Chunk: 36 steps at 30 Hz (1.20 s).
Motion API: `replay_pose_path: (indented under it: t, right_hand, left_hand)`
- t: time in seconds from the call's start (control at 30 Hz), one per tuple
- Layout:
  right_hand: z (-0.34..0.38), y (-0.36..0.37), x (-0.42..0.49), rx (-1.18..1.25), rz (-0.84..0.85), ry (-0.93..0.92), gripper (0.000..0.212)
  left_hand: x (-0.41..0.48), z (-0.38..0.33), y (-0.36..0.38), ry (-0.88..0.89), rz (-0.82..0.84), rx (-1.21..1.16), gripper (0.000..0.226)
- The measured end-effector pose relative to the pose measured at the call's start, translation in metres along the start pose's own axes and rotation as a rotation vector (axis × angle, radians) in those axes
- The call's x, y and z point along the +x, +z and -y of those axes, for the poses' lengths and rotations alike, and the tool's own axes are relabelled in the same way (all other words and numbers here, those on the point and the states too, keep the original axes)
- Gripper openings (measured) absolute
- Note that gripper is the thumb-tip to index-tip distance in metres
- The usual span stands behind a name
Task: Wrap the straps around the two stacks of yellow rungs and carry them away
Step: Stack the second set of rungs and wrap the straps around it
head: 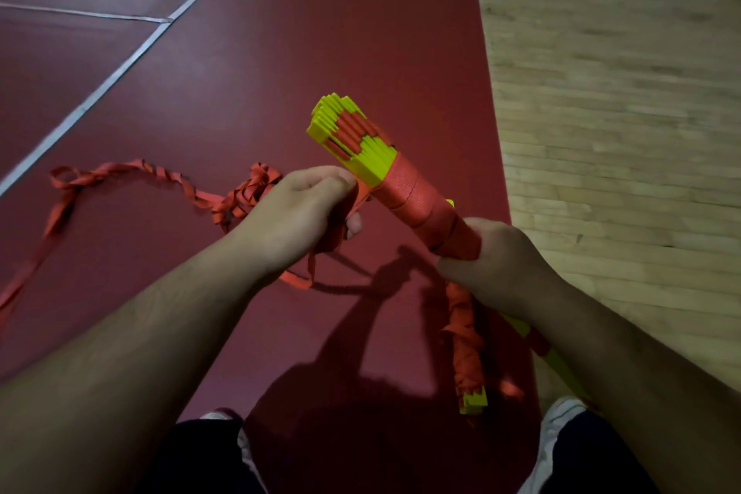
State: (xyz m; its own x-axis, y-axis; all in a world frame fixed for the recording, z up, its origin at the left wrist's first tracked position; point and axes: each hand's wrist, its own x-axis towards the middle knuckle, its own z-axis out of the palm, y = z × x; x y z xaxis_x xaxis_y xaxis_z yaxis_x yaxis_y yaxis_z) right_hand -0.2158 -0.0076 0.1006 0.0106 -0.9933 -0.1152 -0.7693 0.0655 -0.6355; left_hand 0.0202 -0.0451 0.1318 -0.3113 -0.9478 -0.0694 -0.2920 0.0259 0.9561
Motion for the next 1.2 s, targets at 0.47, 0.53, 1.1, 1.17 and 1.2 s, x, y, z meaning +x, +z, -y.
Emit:
replay_pose_path:
  t: [0.47, 0.53, 1.1, 1.17, 1.2]
  right_hand:
    - [0.003, -0.008, -0.002, 0.007, -0.119, 0.027, 0.024]
    - [0.003, -0.011, 0.0, 0.05, -0.131, 0.043, 0.017]
    - [0.004, -0.023, 0.002, 0.277, -0.204, 0.124, 0.036]
    - [0.003, -0.025, 0.002, 0.269, -0.171, 0.135, 0.035]
    - [0.003, -0.025, 0.002, 0.251, -0.137, 0.13, 0.032]
  left_hand:
    - [-0.007, 0.006, -0.001, -0.264, 0.289, 0.08, 0.043]
    - [-0.008, 0.008, 0.0, -0.277, 0.3, 0.133, 0.045]
    - [0.002, 0.001, -0.007, 0.328, -0.088, 0.242, 0.027]
    - [0.003, 0.01, -0.005, 0.085, 0.16, 0.373, 0.037]
    - [0.003, 0.015, -0.003, 0.028, 0.259, 0.429, 0.036]
